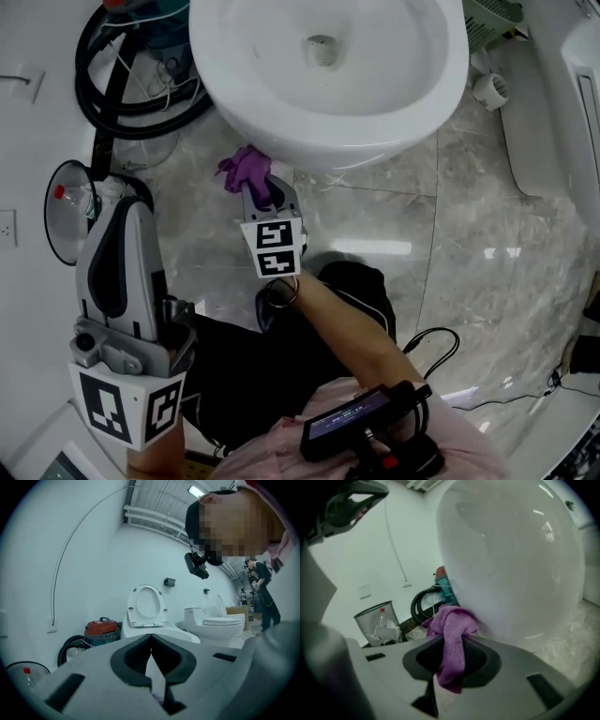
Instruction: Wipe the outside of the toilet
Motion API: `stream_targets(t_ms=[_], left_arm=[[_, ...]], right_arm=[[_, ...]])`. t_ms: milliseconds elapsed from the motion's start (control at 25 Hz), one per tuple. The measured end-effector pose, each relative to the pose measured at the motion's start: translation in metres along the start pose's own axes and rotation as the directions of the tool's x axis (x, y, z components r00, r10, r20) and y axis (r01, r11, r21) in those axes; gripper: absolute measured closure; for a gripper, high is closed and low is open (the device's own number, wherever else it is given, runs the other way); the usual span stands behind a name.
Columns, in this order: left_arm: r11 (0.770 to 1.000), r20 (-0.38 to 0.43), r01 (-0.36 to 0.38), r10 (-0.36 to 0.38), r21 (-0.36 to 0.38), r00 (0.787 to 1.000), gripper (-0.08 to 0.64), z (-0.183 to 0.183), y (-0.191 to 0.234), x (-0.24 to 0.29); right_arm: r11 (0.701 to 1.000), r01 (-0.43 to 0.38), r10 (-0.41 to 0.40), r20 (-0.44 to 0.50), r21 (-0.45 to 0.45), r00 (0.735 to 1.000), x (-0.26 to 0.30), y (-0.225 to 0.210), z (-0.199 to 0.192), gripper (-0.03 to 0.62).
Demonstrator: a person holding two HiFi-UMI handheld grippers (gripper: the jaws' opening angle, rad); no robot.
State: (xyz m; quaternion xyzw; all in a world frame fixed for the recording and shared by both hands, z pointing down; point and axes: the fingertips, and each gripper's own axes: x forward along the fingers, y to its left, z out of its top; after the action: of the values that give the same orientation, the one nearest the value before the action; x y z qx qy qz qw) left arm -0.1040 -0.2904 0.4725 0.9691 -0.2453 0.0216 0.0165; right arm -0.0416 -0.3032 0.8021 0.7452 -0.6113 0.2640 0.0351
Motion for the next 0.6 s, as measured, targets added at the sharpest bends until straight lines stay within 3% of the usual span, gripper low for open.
stream_targets(t_ms=[240, 600], left_arm=[[1.0, -0.052, 0.024, -0.023, 0.009, 0.998, 0.552, -0.018, -0.006, 0.012], [0.999, -0.046, 0.052, -0.052, 0.008, 0.998, 0.552, -0.019, -0.025, 0.029]], right_arm=[[0.957, 0.085, -0.088, 0.0, 0.278, 0.996, 0.018, -0.034, -0.005, 0.497], [0.937, 0.055, -0.061, 0.007, 0.344, 0.998, -0.005, -0.058, 0.001, 0.508]])
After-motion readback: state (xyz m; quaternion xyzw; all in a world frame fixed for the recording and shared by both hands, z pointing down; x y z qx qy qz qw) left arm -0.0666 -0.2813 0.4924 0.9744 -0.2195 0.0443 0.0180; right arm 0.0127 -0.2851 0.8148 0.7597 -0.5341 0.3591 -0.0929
